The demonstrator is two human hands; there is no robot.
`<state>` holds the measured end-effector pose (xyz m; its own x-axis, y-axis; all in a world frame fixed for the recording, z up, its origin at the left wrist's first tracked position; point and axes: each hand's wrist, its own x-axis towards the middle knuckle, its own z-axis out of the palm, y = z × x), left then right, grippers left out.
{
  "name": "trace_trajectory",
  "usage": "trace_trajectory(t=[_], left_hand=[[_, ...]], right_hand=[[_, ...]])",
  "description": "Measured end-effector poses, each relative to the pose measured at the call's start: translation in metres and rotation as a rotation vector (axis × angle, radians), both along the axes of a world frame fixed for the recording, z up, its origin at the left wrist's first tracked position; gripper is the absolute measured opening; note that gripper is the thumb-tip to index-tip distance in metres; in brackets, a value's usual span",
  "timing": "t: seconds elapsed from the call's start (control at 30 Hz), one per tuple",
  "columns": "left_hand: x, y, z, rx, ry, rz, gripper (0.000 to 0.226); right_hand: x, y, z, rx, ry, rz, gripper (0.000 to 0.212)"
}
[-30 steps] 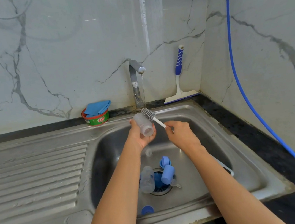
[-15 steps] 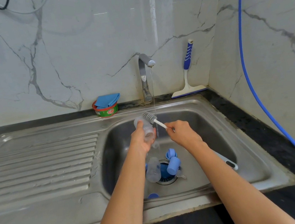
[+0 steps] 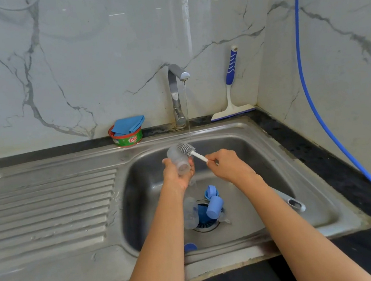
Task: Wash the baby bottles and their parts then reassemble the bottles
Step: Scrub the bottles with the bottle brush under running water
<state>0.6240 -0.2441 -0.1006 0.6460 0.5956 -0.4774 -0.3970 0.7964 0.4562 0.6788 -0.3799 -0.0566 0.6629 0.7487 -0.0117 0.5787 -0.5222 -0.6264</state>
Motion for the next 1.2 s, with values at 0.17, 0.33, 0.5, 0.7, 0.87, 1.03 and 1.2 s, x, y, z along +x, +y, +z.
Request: trace_trajectory(t=[0.17,0.33,0.5,0.7,0.87,1.03,1.2], left_hand=[[0.001,-0.002,-0.001,0.104,0.029,-0.011,0.068],[0.001,-0.007,0.002,0.108,-0.010,-0.096,0.041],[0.003,0.000,-0.003,0.052,0.027,0.018,0.053],[0.002,-0.007,0.003,0.078,-0.056,-0.130,0.051],[-0.002,-0.005,0.005,0.102,-0.035,-0.195,0.051],[-0.008,-0.001,0.006,0.354,0.225,-0.188,0.042],[-0.012,0.003,0.008,0.501,0.325,-0.184,0.042]], right_hand=[[0.003,-0.001,0.001,-0.007,0.013,-0.014,0.029],[0.003,0.000,-0.003,0.067,0.001,-0.086,0.025],[-0.001,0.001,0.001,-0.017,0.037,0.002,0.028],[0.003,0.003,-0.001,0.076,0.017,-0.089,0.025],[0.002,0.002,0.000,0.165,0.009,-0.129,0.028],[0.011,-0.003,0.002,0.167,0.006,-0.145,0.027],[0.014,-0.003,0.006,0.137,-0.014,-0.129,0.024]])
